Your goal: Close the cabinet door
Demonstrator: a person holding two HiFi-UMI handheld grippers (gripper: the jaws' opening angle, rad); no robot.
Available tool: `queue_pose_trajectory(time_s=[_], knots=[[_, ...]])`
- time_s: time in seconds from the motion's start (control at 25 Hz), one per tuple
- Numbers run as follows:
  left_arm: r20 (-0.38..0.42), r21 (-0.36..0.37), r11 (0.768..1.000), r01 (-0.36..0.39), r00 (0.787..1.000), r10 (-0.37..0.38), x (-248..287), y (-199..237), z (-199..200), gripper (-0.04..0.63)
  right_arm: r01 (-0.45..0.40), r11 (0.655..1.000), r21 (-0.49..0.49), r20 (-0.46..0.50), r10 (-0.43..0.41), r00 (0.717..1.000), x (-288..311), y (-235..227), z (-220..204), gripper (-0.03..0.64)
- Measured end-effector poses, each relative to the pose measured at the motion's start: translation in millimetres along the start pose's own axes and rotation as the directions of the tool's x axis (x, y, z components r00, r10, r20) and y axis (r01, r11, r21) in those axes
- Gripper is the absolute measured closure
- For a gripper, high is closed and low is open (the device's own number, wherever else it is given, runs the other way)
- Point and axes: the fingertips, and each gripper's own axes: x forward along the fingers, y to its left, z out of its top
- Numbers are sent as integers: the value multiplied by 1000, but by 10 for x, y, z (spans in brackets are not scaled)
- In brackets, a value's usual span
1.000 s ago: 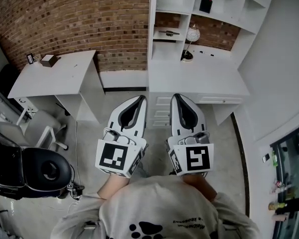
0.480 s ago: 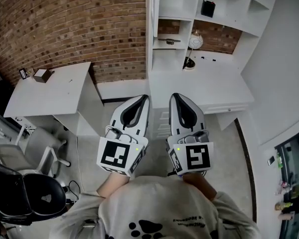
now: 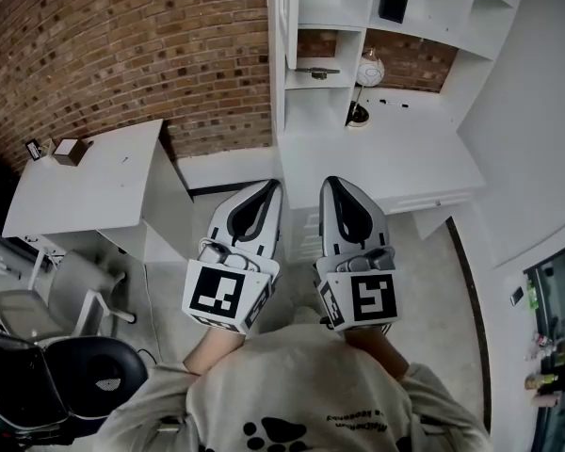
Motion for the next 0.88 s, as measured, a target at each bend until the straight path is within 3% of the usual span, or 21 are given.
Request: queue_pose_trajectory(time_s=[0.32, 0.88], knots=[[7, -5, 1000, -17, 1000, 17, 446, 210, -88, 588, -15, 1000, 4, 8, 15, 1000, 427, -257, -141, 598], [20, 20, 996, -82, 996, 81, 1512, 631, -168, 588, -142, 990, 0, 61, 141, 988, 1505, -777, -273, 598]])
